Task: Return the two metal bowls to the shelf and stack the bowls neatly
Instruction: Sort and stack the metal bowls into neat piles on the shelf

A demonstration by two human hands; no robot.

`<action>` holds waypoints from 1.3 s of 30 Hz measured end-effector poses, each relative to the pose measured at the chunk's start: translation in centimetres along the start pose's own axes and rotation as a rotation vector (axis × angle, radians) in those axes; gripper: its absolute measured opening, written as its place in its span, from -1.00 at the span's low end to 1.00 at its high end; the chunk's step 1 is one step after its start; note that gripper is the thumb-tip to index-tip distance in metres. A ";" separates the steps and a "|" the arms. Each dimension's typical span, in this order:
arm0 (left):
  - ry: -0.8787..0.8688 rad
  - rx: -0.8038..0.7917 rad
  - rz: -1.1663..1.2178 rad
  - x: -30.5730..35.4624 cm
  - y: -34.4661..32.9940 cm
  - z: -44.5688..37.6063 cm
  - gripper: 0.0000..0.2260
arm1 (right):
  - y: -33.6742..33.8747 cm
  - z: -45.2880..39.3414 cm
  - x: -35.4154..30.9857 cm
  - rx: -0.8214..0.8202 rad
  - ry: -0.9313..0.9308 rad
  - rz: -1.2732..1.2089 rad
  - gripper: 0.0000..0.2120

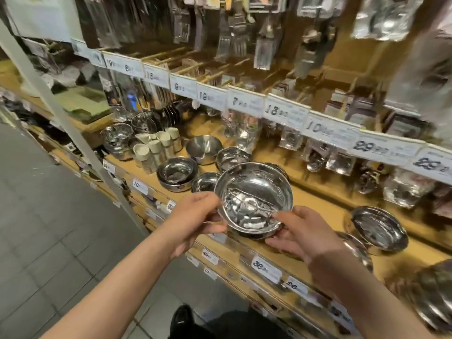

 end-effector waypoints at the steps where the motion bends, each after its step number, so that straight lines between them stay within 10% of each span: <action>1: -0.001 -0.013 -0.003 1.1 1.7 -0.7 -0.88 | -1.8 -1.0 -0.8 0.011 -0.005 -0.033 -0.72; 5: 0.015 -0.116 -0.033 5.5 8.2 -3.7 -0.71 | -8.6 -5.1 -4.0 0.049 -0.033 -0.121 -0.42; 13: 0.091 -0.107 -0.047 11.6 14.6 -9.6 -0.91 | -14.6 -9.3 -8.8 0.090 -0.086 -0.182 -0.93; 18: 0.089 -0.106 -0.144 13.1 15.9 -12.9 -0.86 | -15.2 -12.7 -10.3 0.039 -0.045 -0.182 -0.68; 24: 0.198 -0.068 -0.049 12.6 18.9 -16.5 -0.70 | -16.0 -15.8 -10.1 0.105 -0.082 -0.138 -0.86; 29: -0.044 0.288 -0.749 11.5 23.1 -20.9 -0.76 | -17.2 -17.3 -10.6 0.282 -0.096 -0.239 -0.81; 39: -0.136 0.158 -1.292 8.5 24.3 -26.5 -0.84 | -19.8 -16.7 -10.9 0.453 -0.138 -0.451 -0.74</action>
Point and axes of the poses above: each hand's wrist, its own z-axis away from the middle knuckle, its own y-axis out of the back of the hand, x = y × z, the point moved 1 cm from there along -z, towards the middle knuckle, and after that the axes turned 15 degrees about z, right-handed, at the moved point
